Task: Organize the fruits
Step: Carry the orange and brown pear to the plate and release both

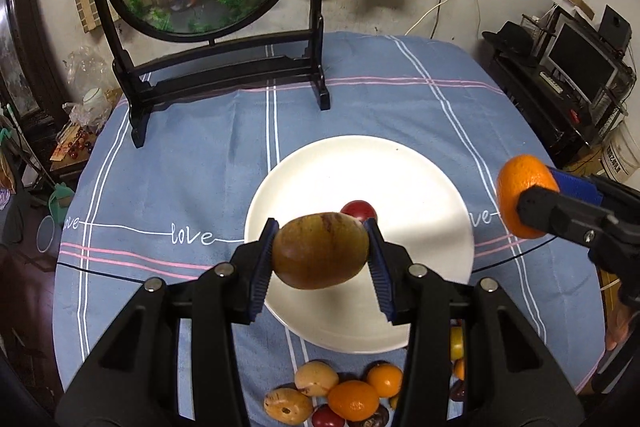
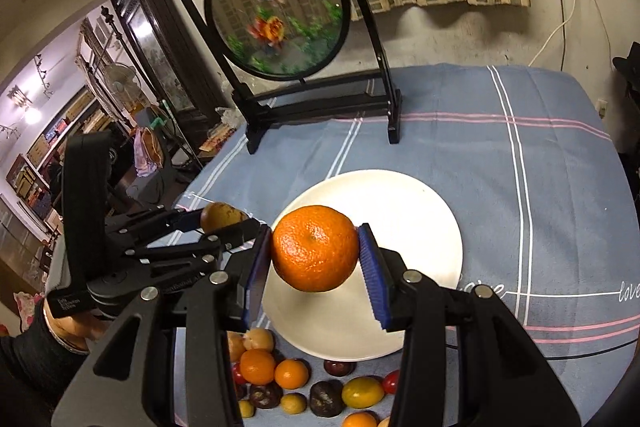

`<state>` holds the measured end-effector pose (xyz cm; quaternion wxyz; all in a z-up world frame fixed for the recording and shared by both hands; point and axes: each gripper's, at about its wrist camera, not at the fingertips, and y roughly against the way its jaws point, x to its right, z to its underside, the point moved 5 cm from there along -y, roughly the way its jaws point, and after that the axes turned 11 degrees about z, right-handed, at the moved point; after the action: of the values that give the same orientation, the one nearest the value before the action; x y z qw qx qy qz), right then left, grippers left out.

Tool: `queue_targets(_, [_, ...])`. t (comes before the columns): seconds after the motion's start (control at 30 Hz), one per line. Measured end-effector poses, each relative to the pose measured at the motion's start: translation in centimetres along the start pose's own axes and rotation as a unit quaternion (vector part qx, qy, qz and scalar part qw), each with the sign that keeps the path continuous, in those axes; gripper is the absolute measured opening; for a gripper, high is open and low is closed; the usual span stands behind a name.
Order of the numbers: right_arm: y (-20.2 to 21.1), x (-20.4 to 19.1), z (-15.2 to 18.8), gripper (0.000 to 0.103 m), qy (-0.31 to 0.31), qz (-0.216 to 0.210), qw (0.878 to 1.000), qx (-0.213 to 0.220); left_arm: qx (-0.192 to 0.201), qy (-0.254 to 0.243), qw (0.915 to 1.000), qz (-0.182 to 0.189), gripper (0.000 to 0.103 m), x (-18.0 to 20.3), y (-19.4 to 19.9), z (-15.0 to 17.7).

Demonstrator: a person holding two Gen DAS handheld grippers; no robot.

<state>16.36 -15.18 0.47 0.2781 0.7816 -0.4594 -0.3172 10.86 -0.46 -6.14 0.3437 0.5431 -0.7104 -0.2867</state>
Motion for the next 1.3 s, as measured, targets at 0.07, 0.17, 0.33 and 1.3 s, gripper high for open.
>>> queue_targets(0.07, [-0.6, 0.3, 0.2, 0.044, -0.006, 0.001, 1.000, -0.007, -0.004, 0.001, 1.0000, -0.006, 0.044, -0.2, -0.7, -0.1])
queue_targets(0.17, [-1.7, 0.8, 0.5, 0.044, -0.008, 0.003, 1.000, -0.017, -0.012, -0.001, 0.9999, -0.007, 0.044, -0.4, -1.5, 0.0])
queue_targets(0.33, [-2.8, 1.5, 1.0, 0.044, -0.006, 0.018, 1.000, -0.025, -0.019, 0.005, 0.9998, -0.010, 0.044, -1.6, -2.7, 0.3])
queue_targets(1.3, [-9.4, 3.0, 3.2, 0.044, 0.016, 0.055, 0.995, -0.087, -0.053, 0.008, 0.9985, -0.006, 0.044, -3.2, -8.1, 0.6])
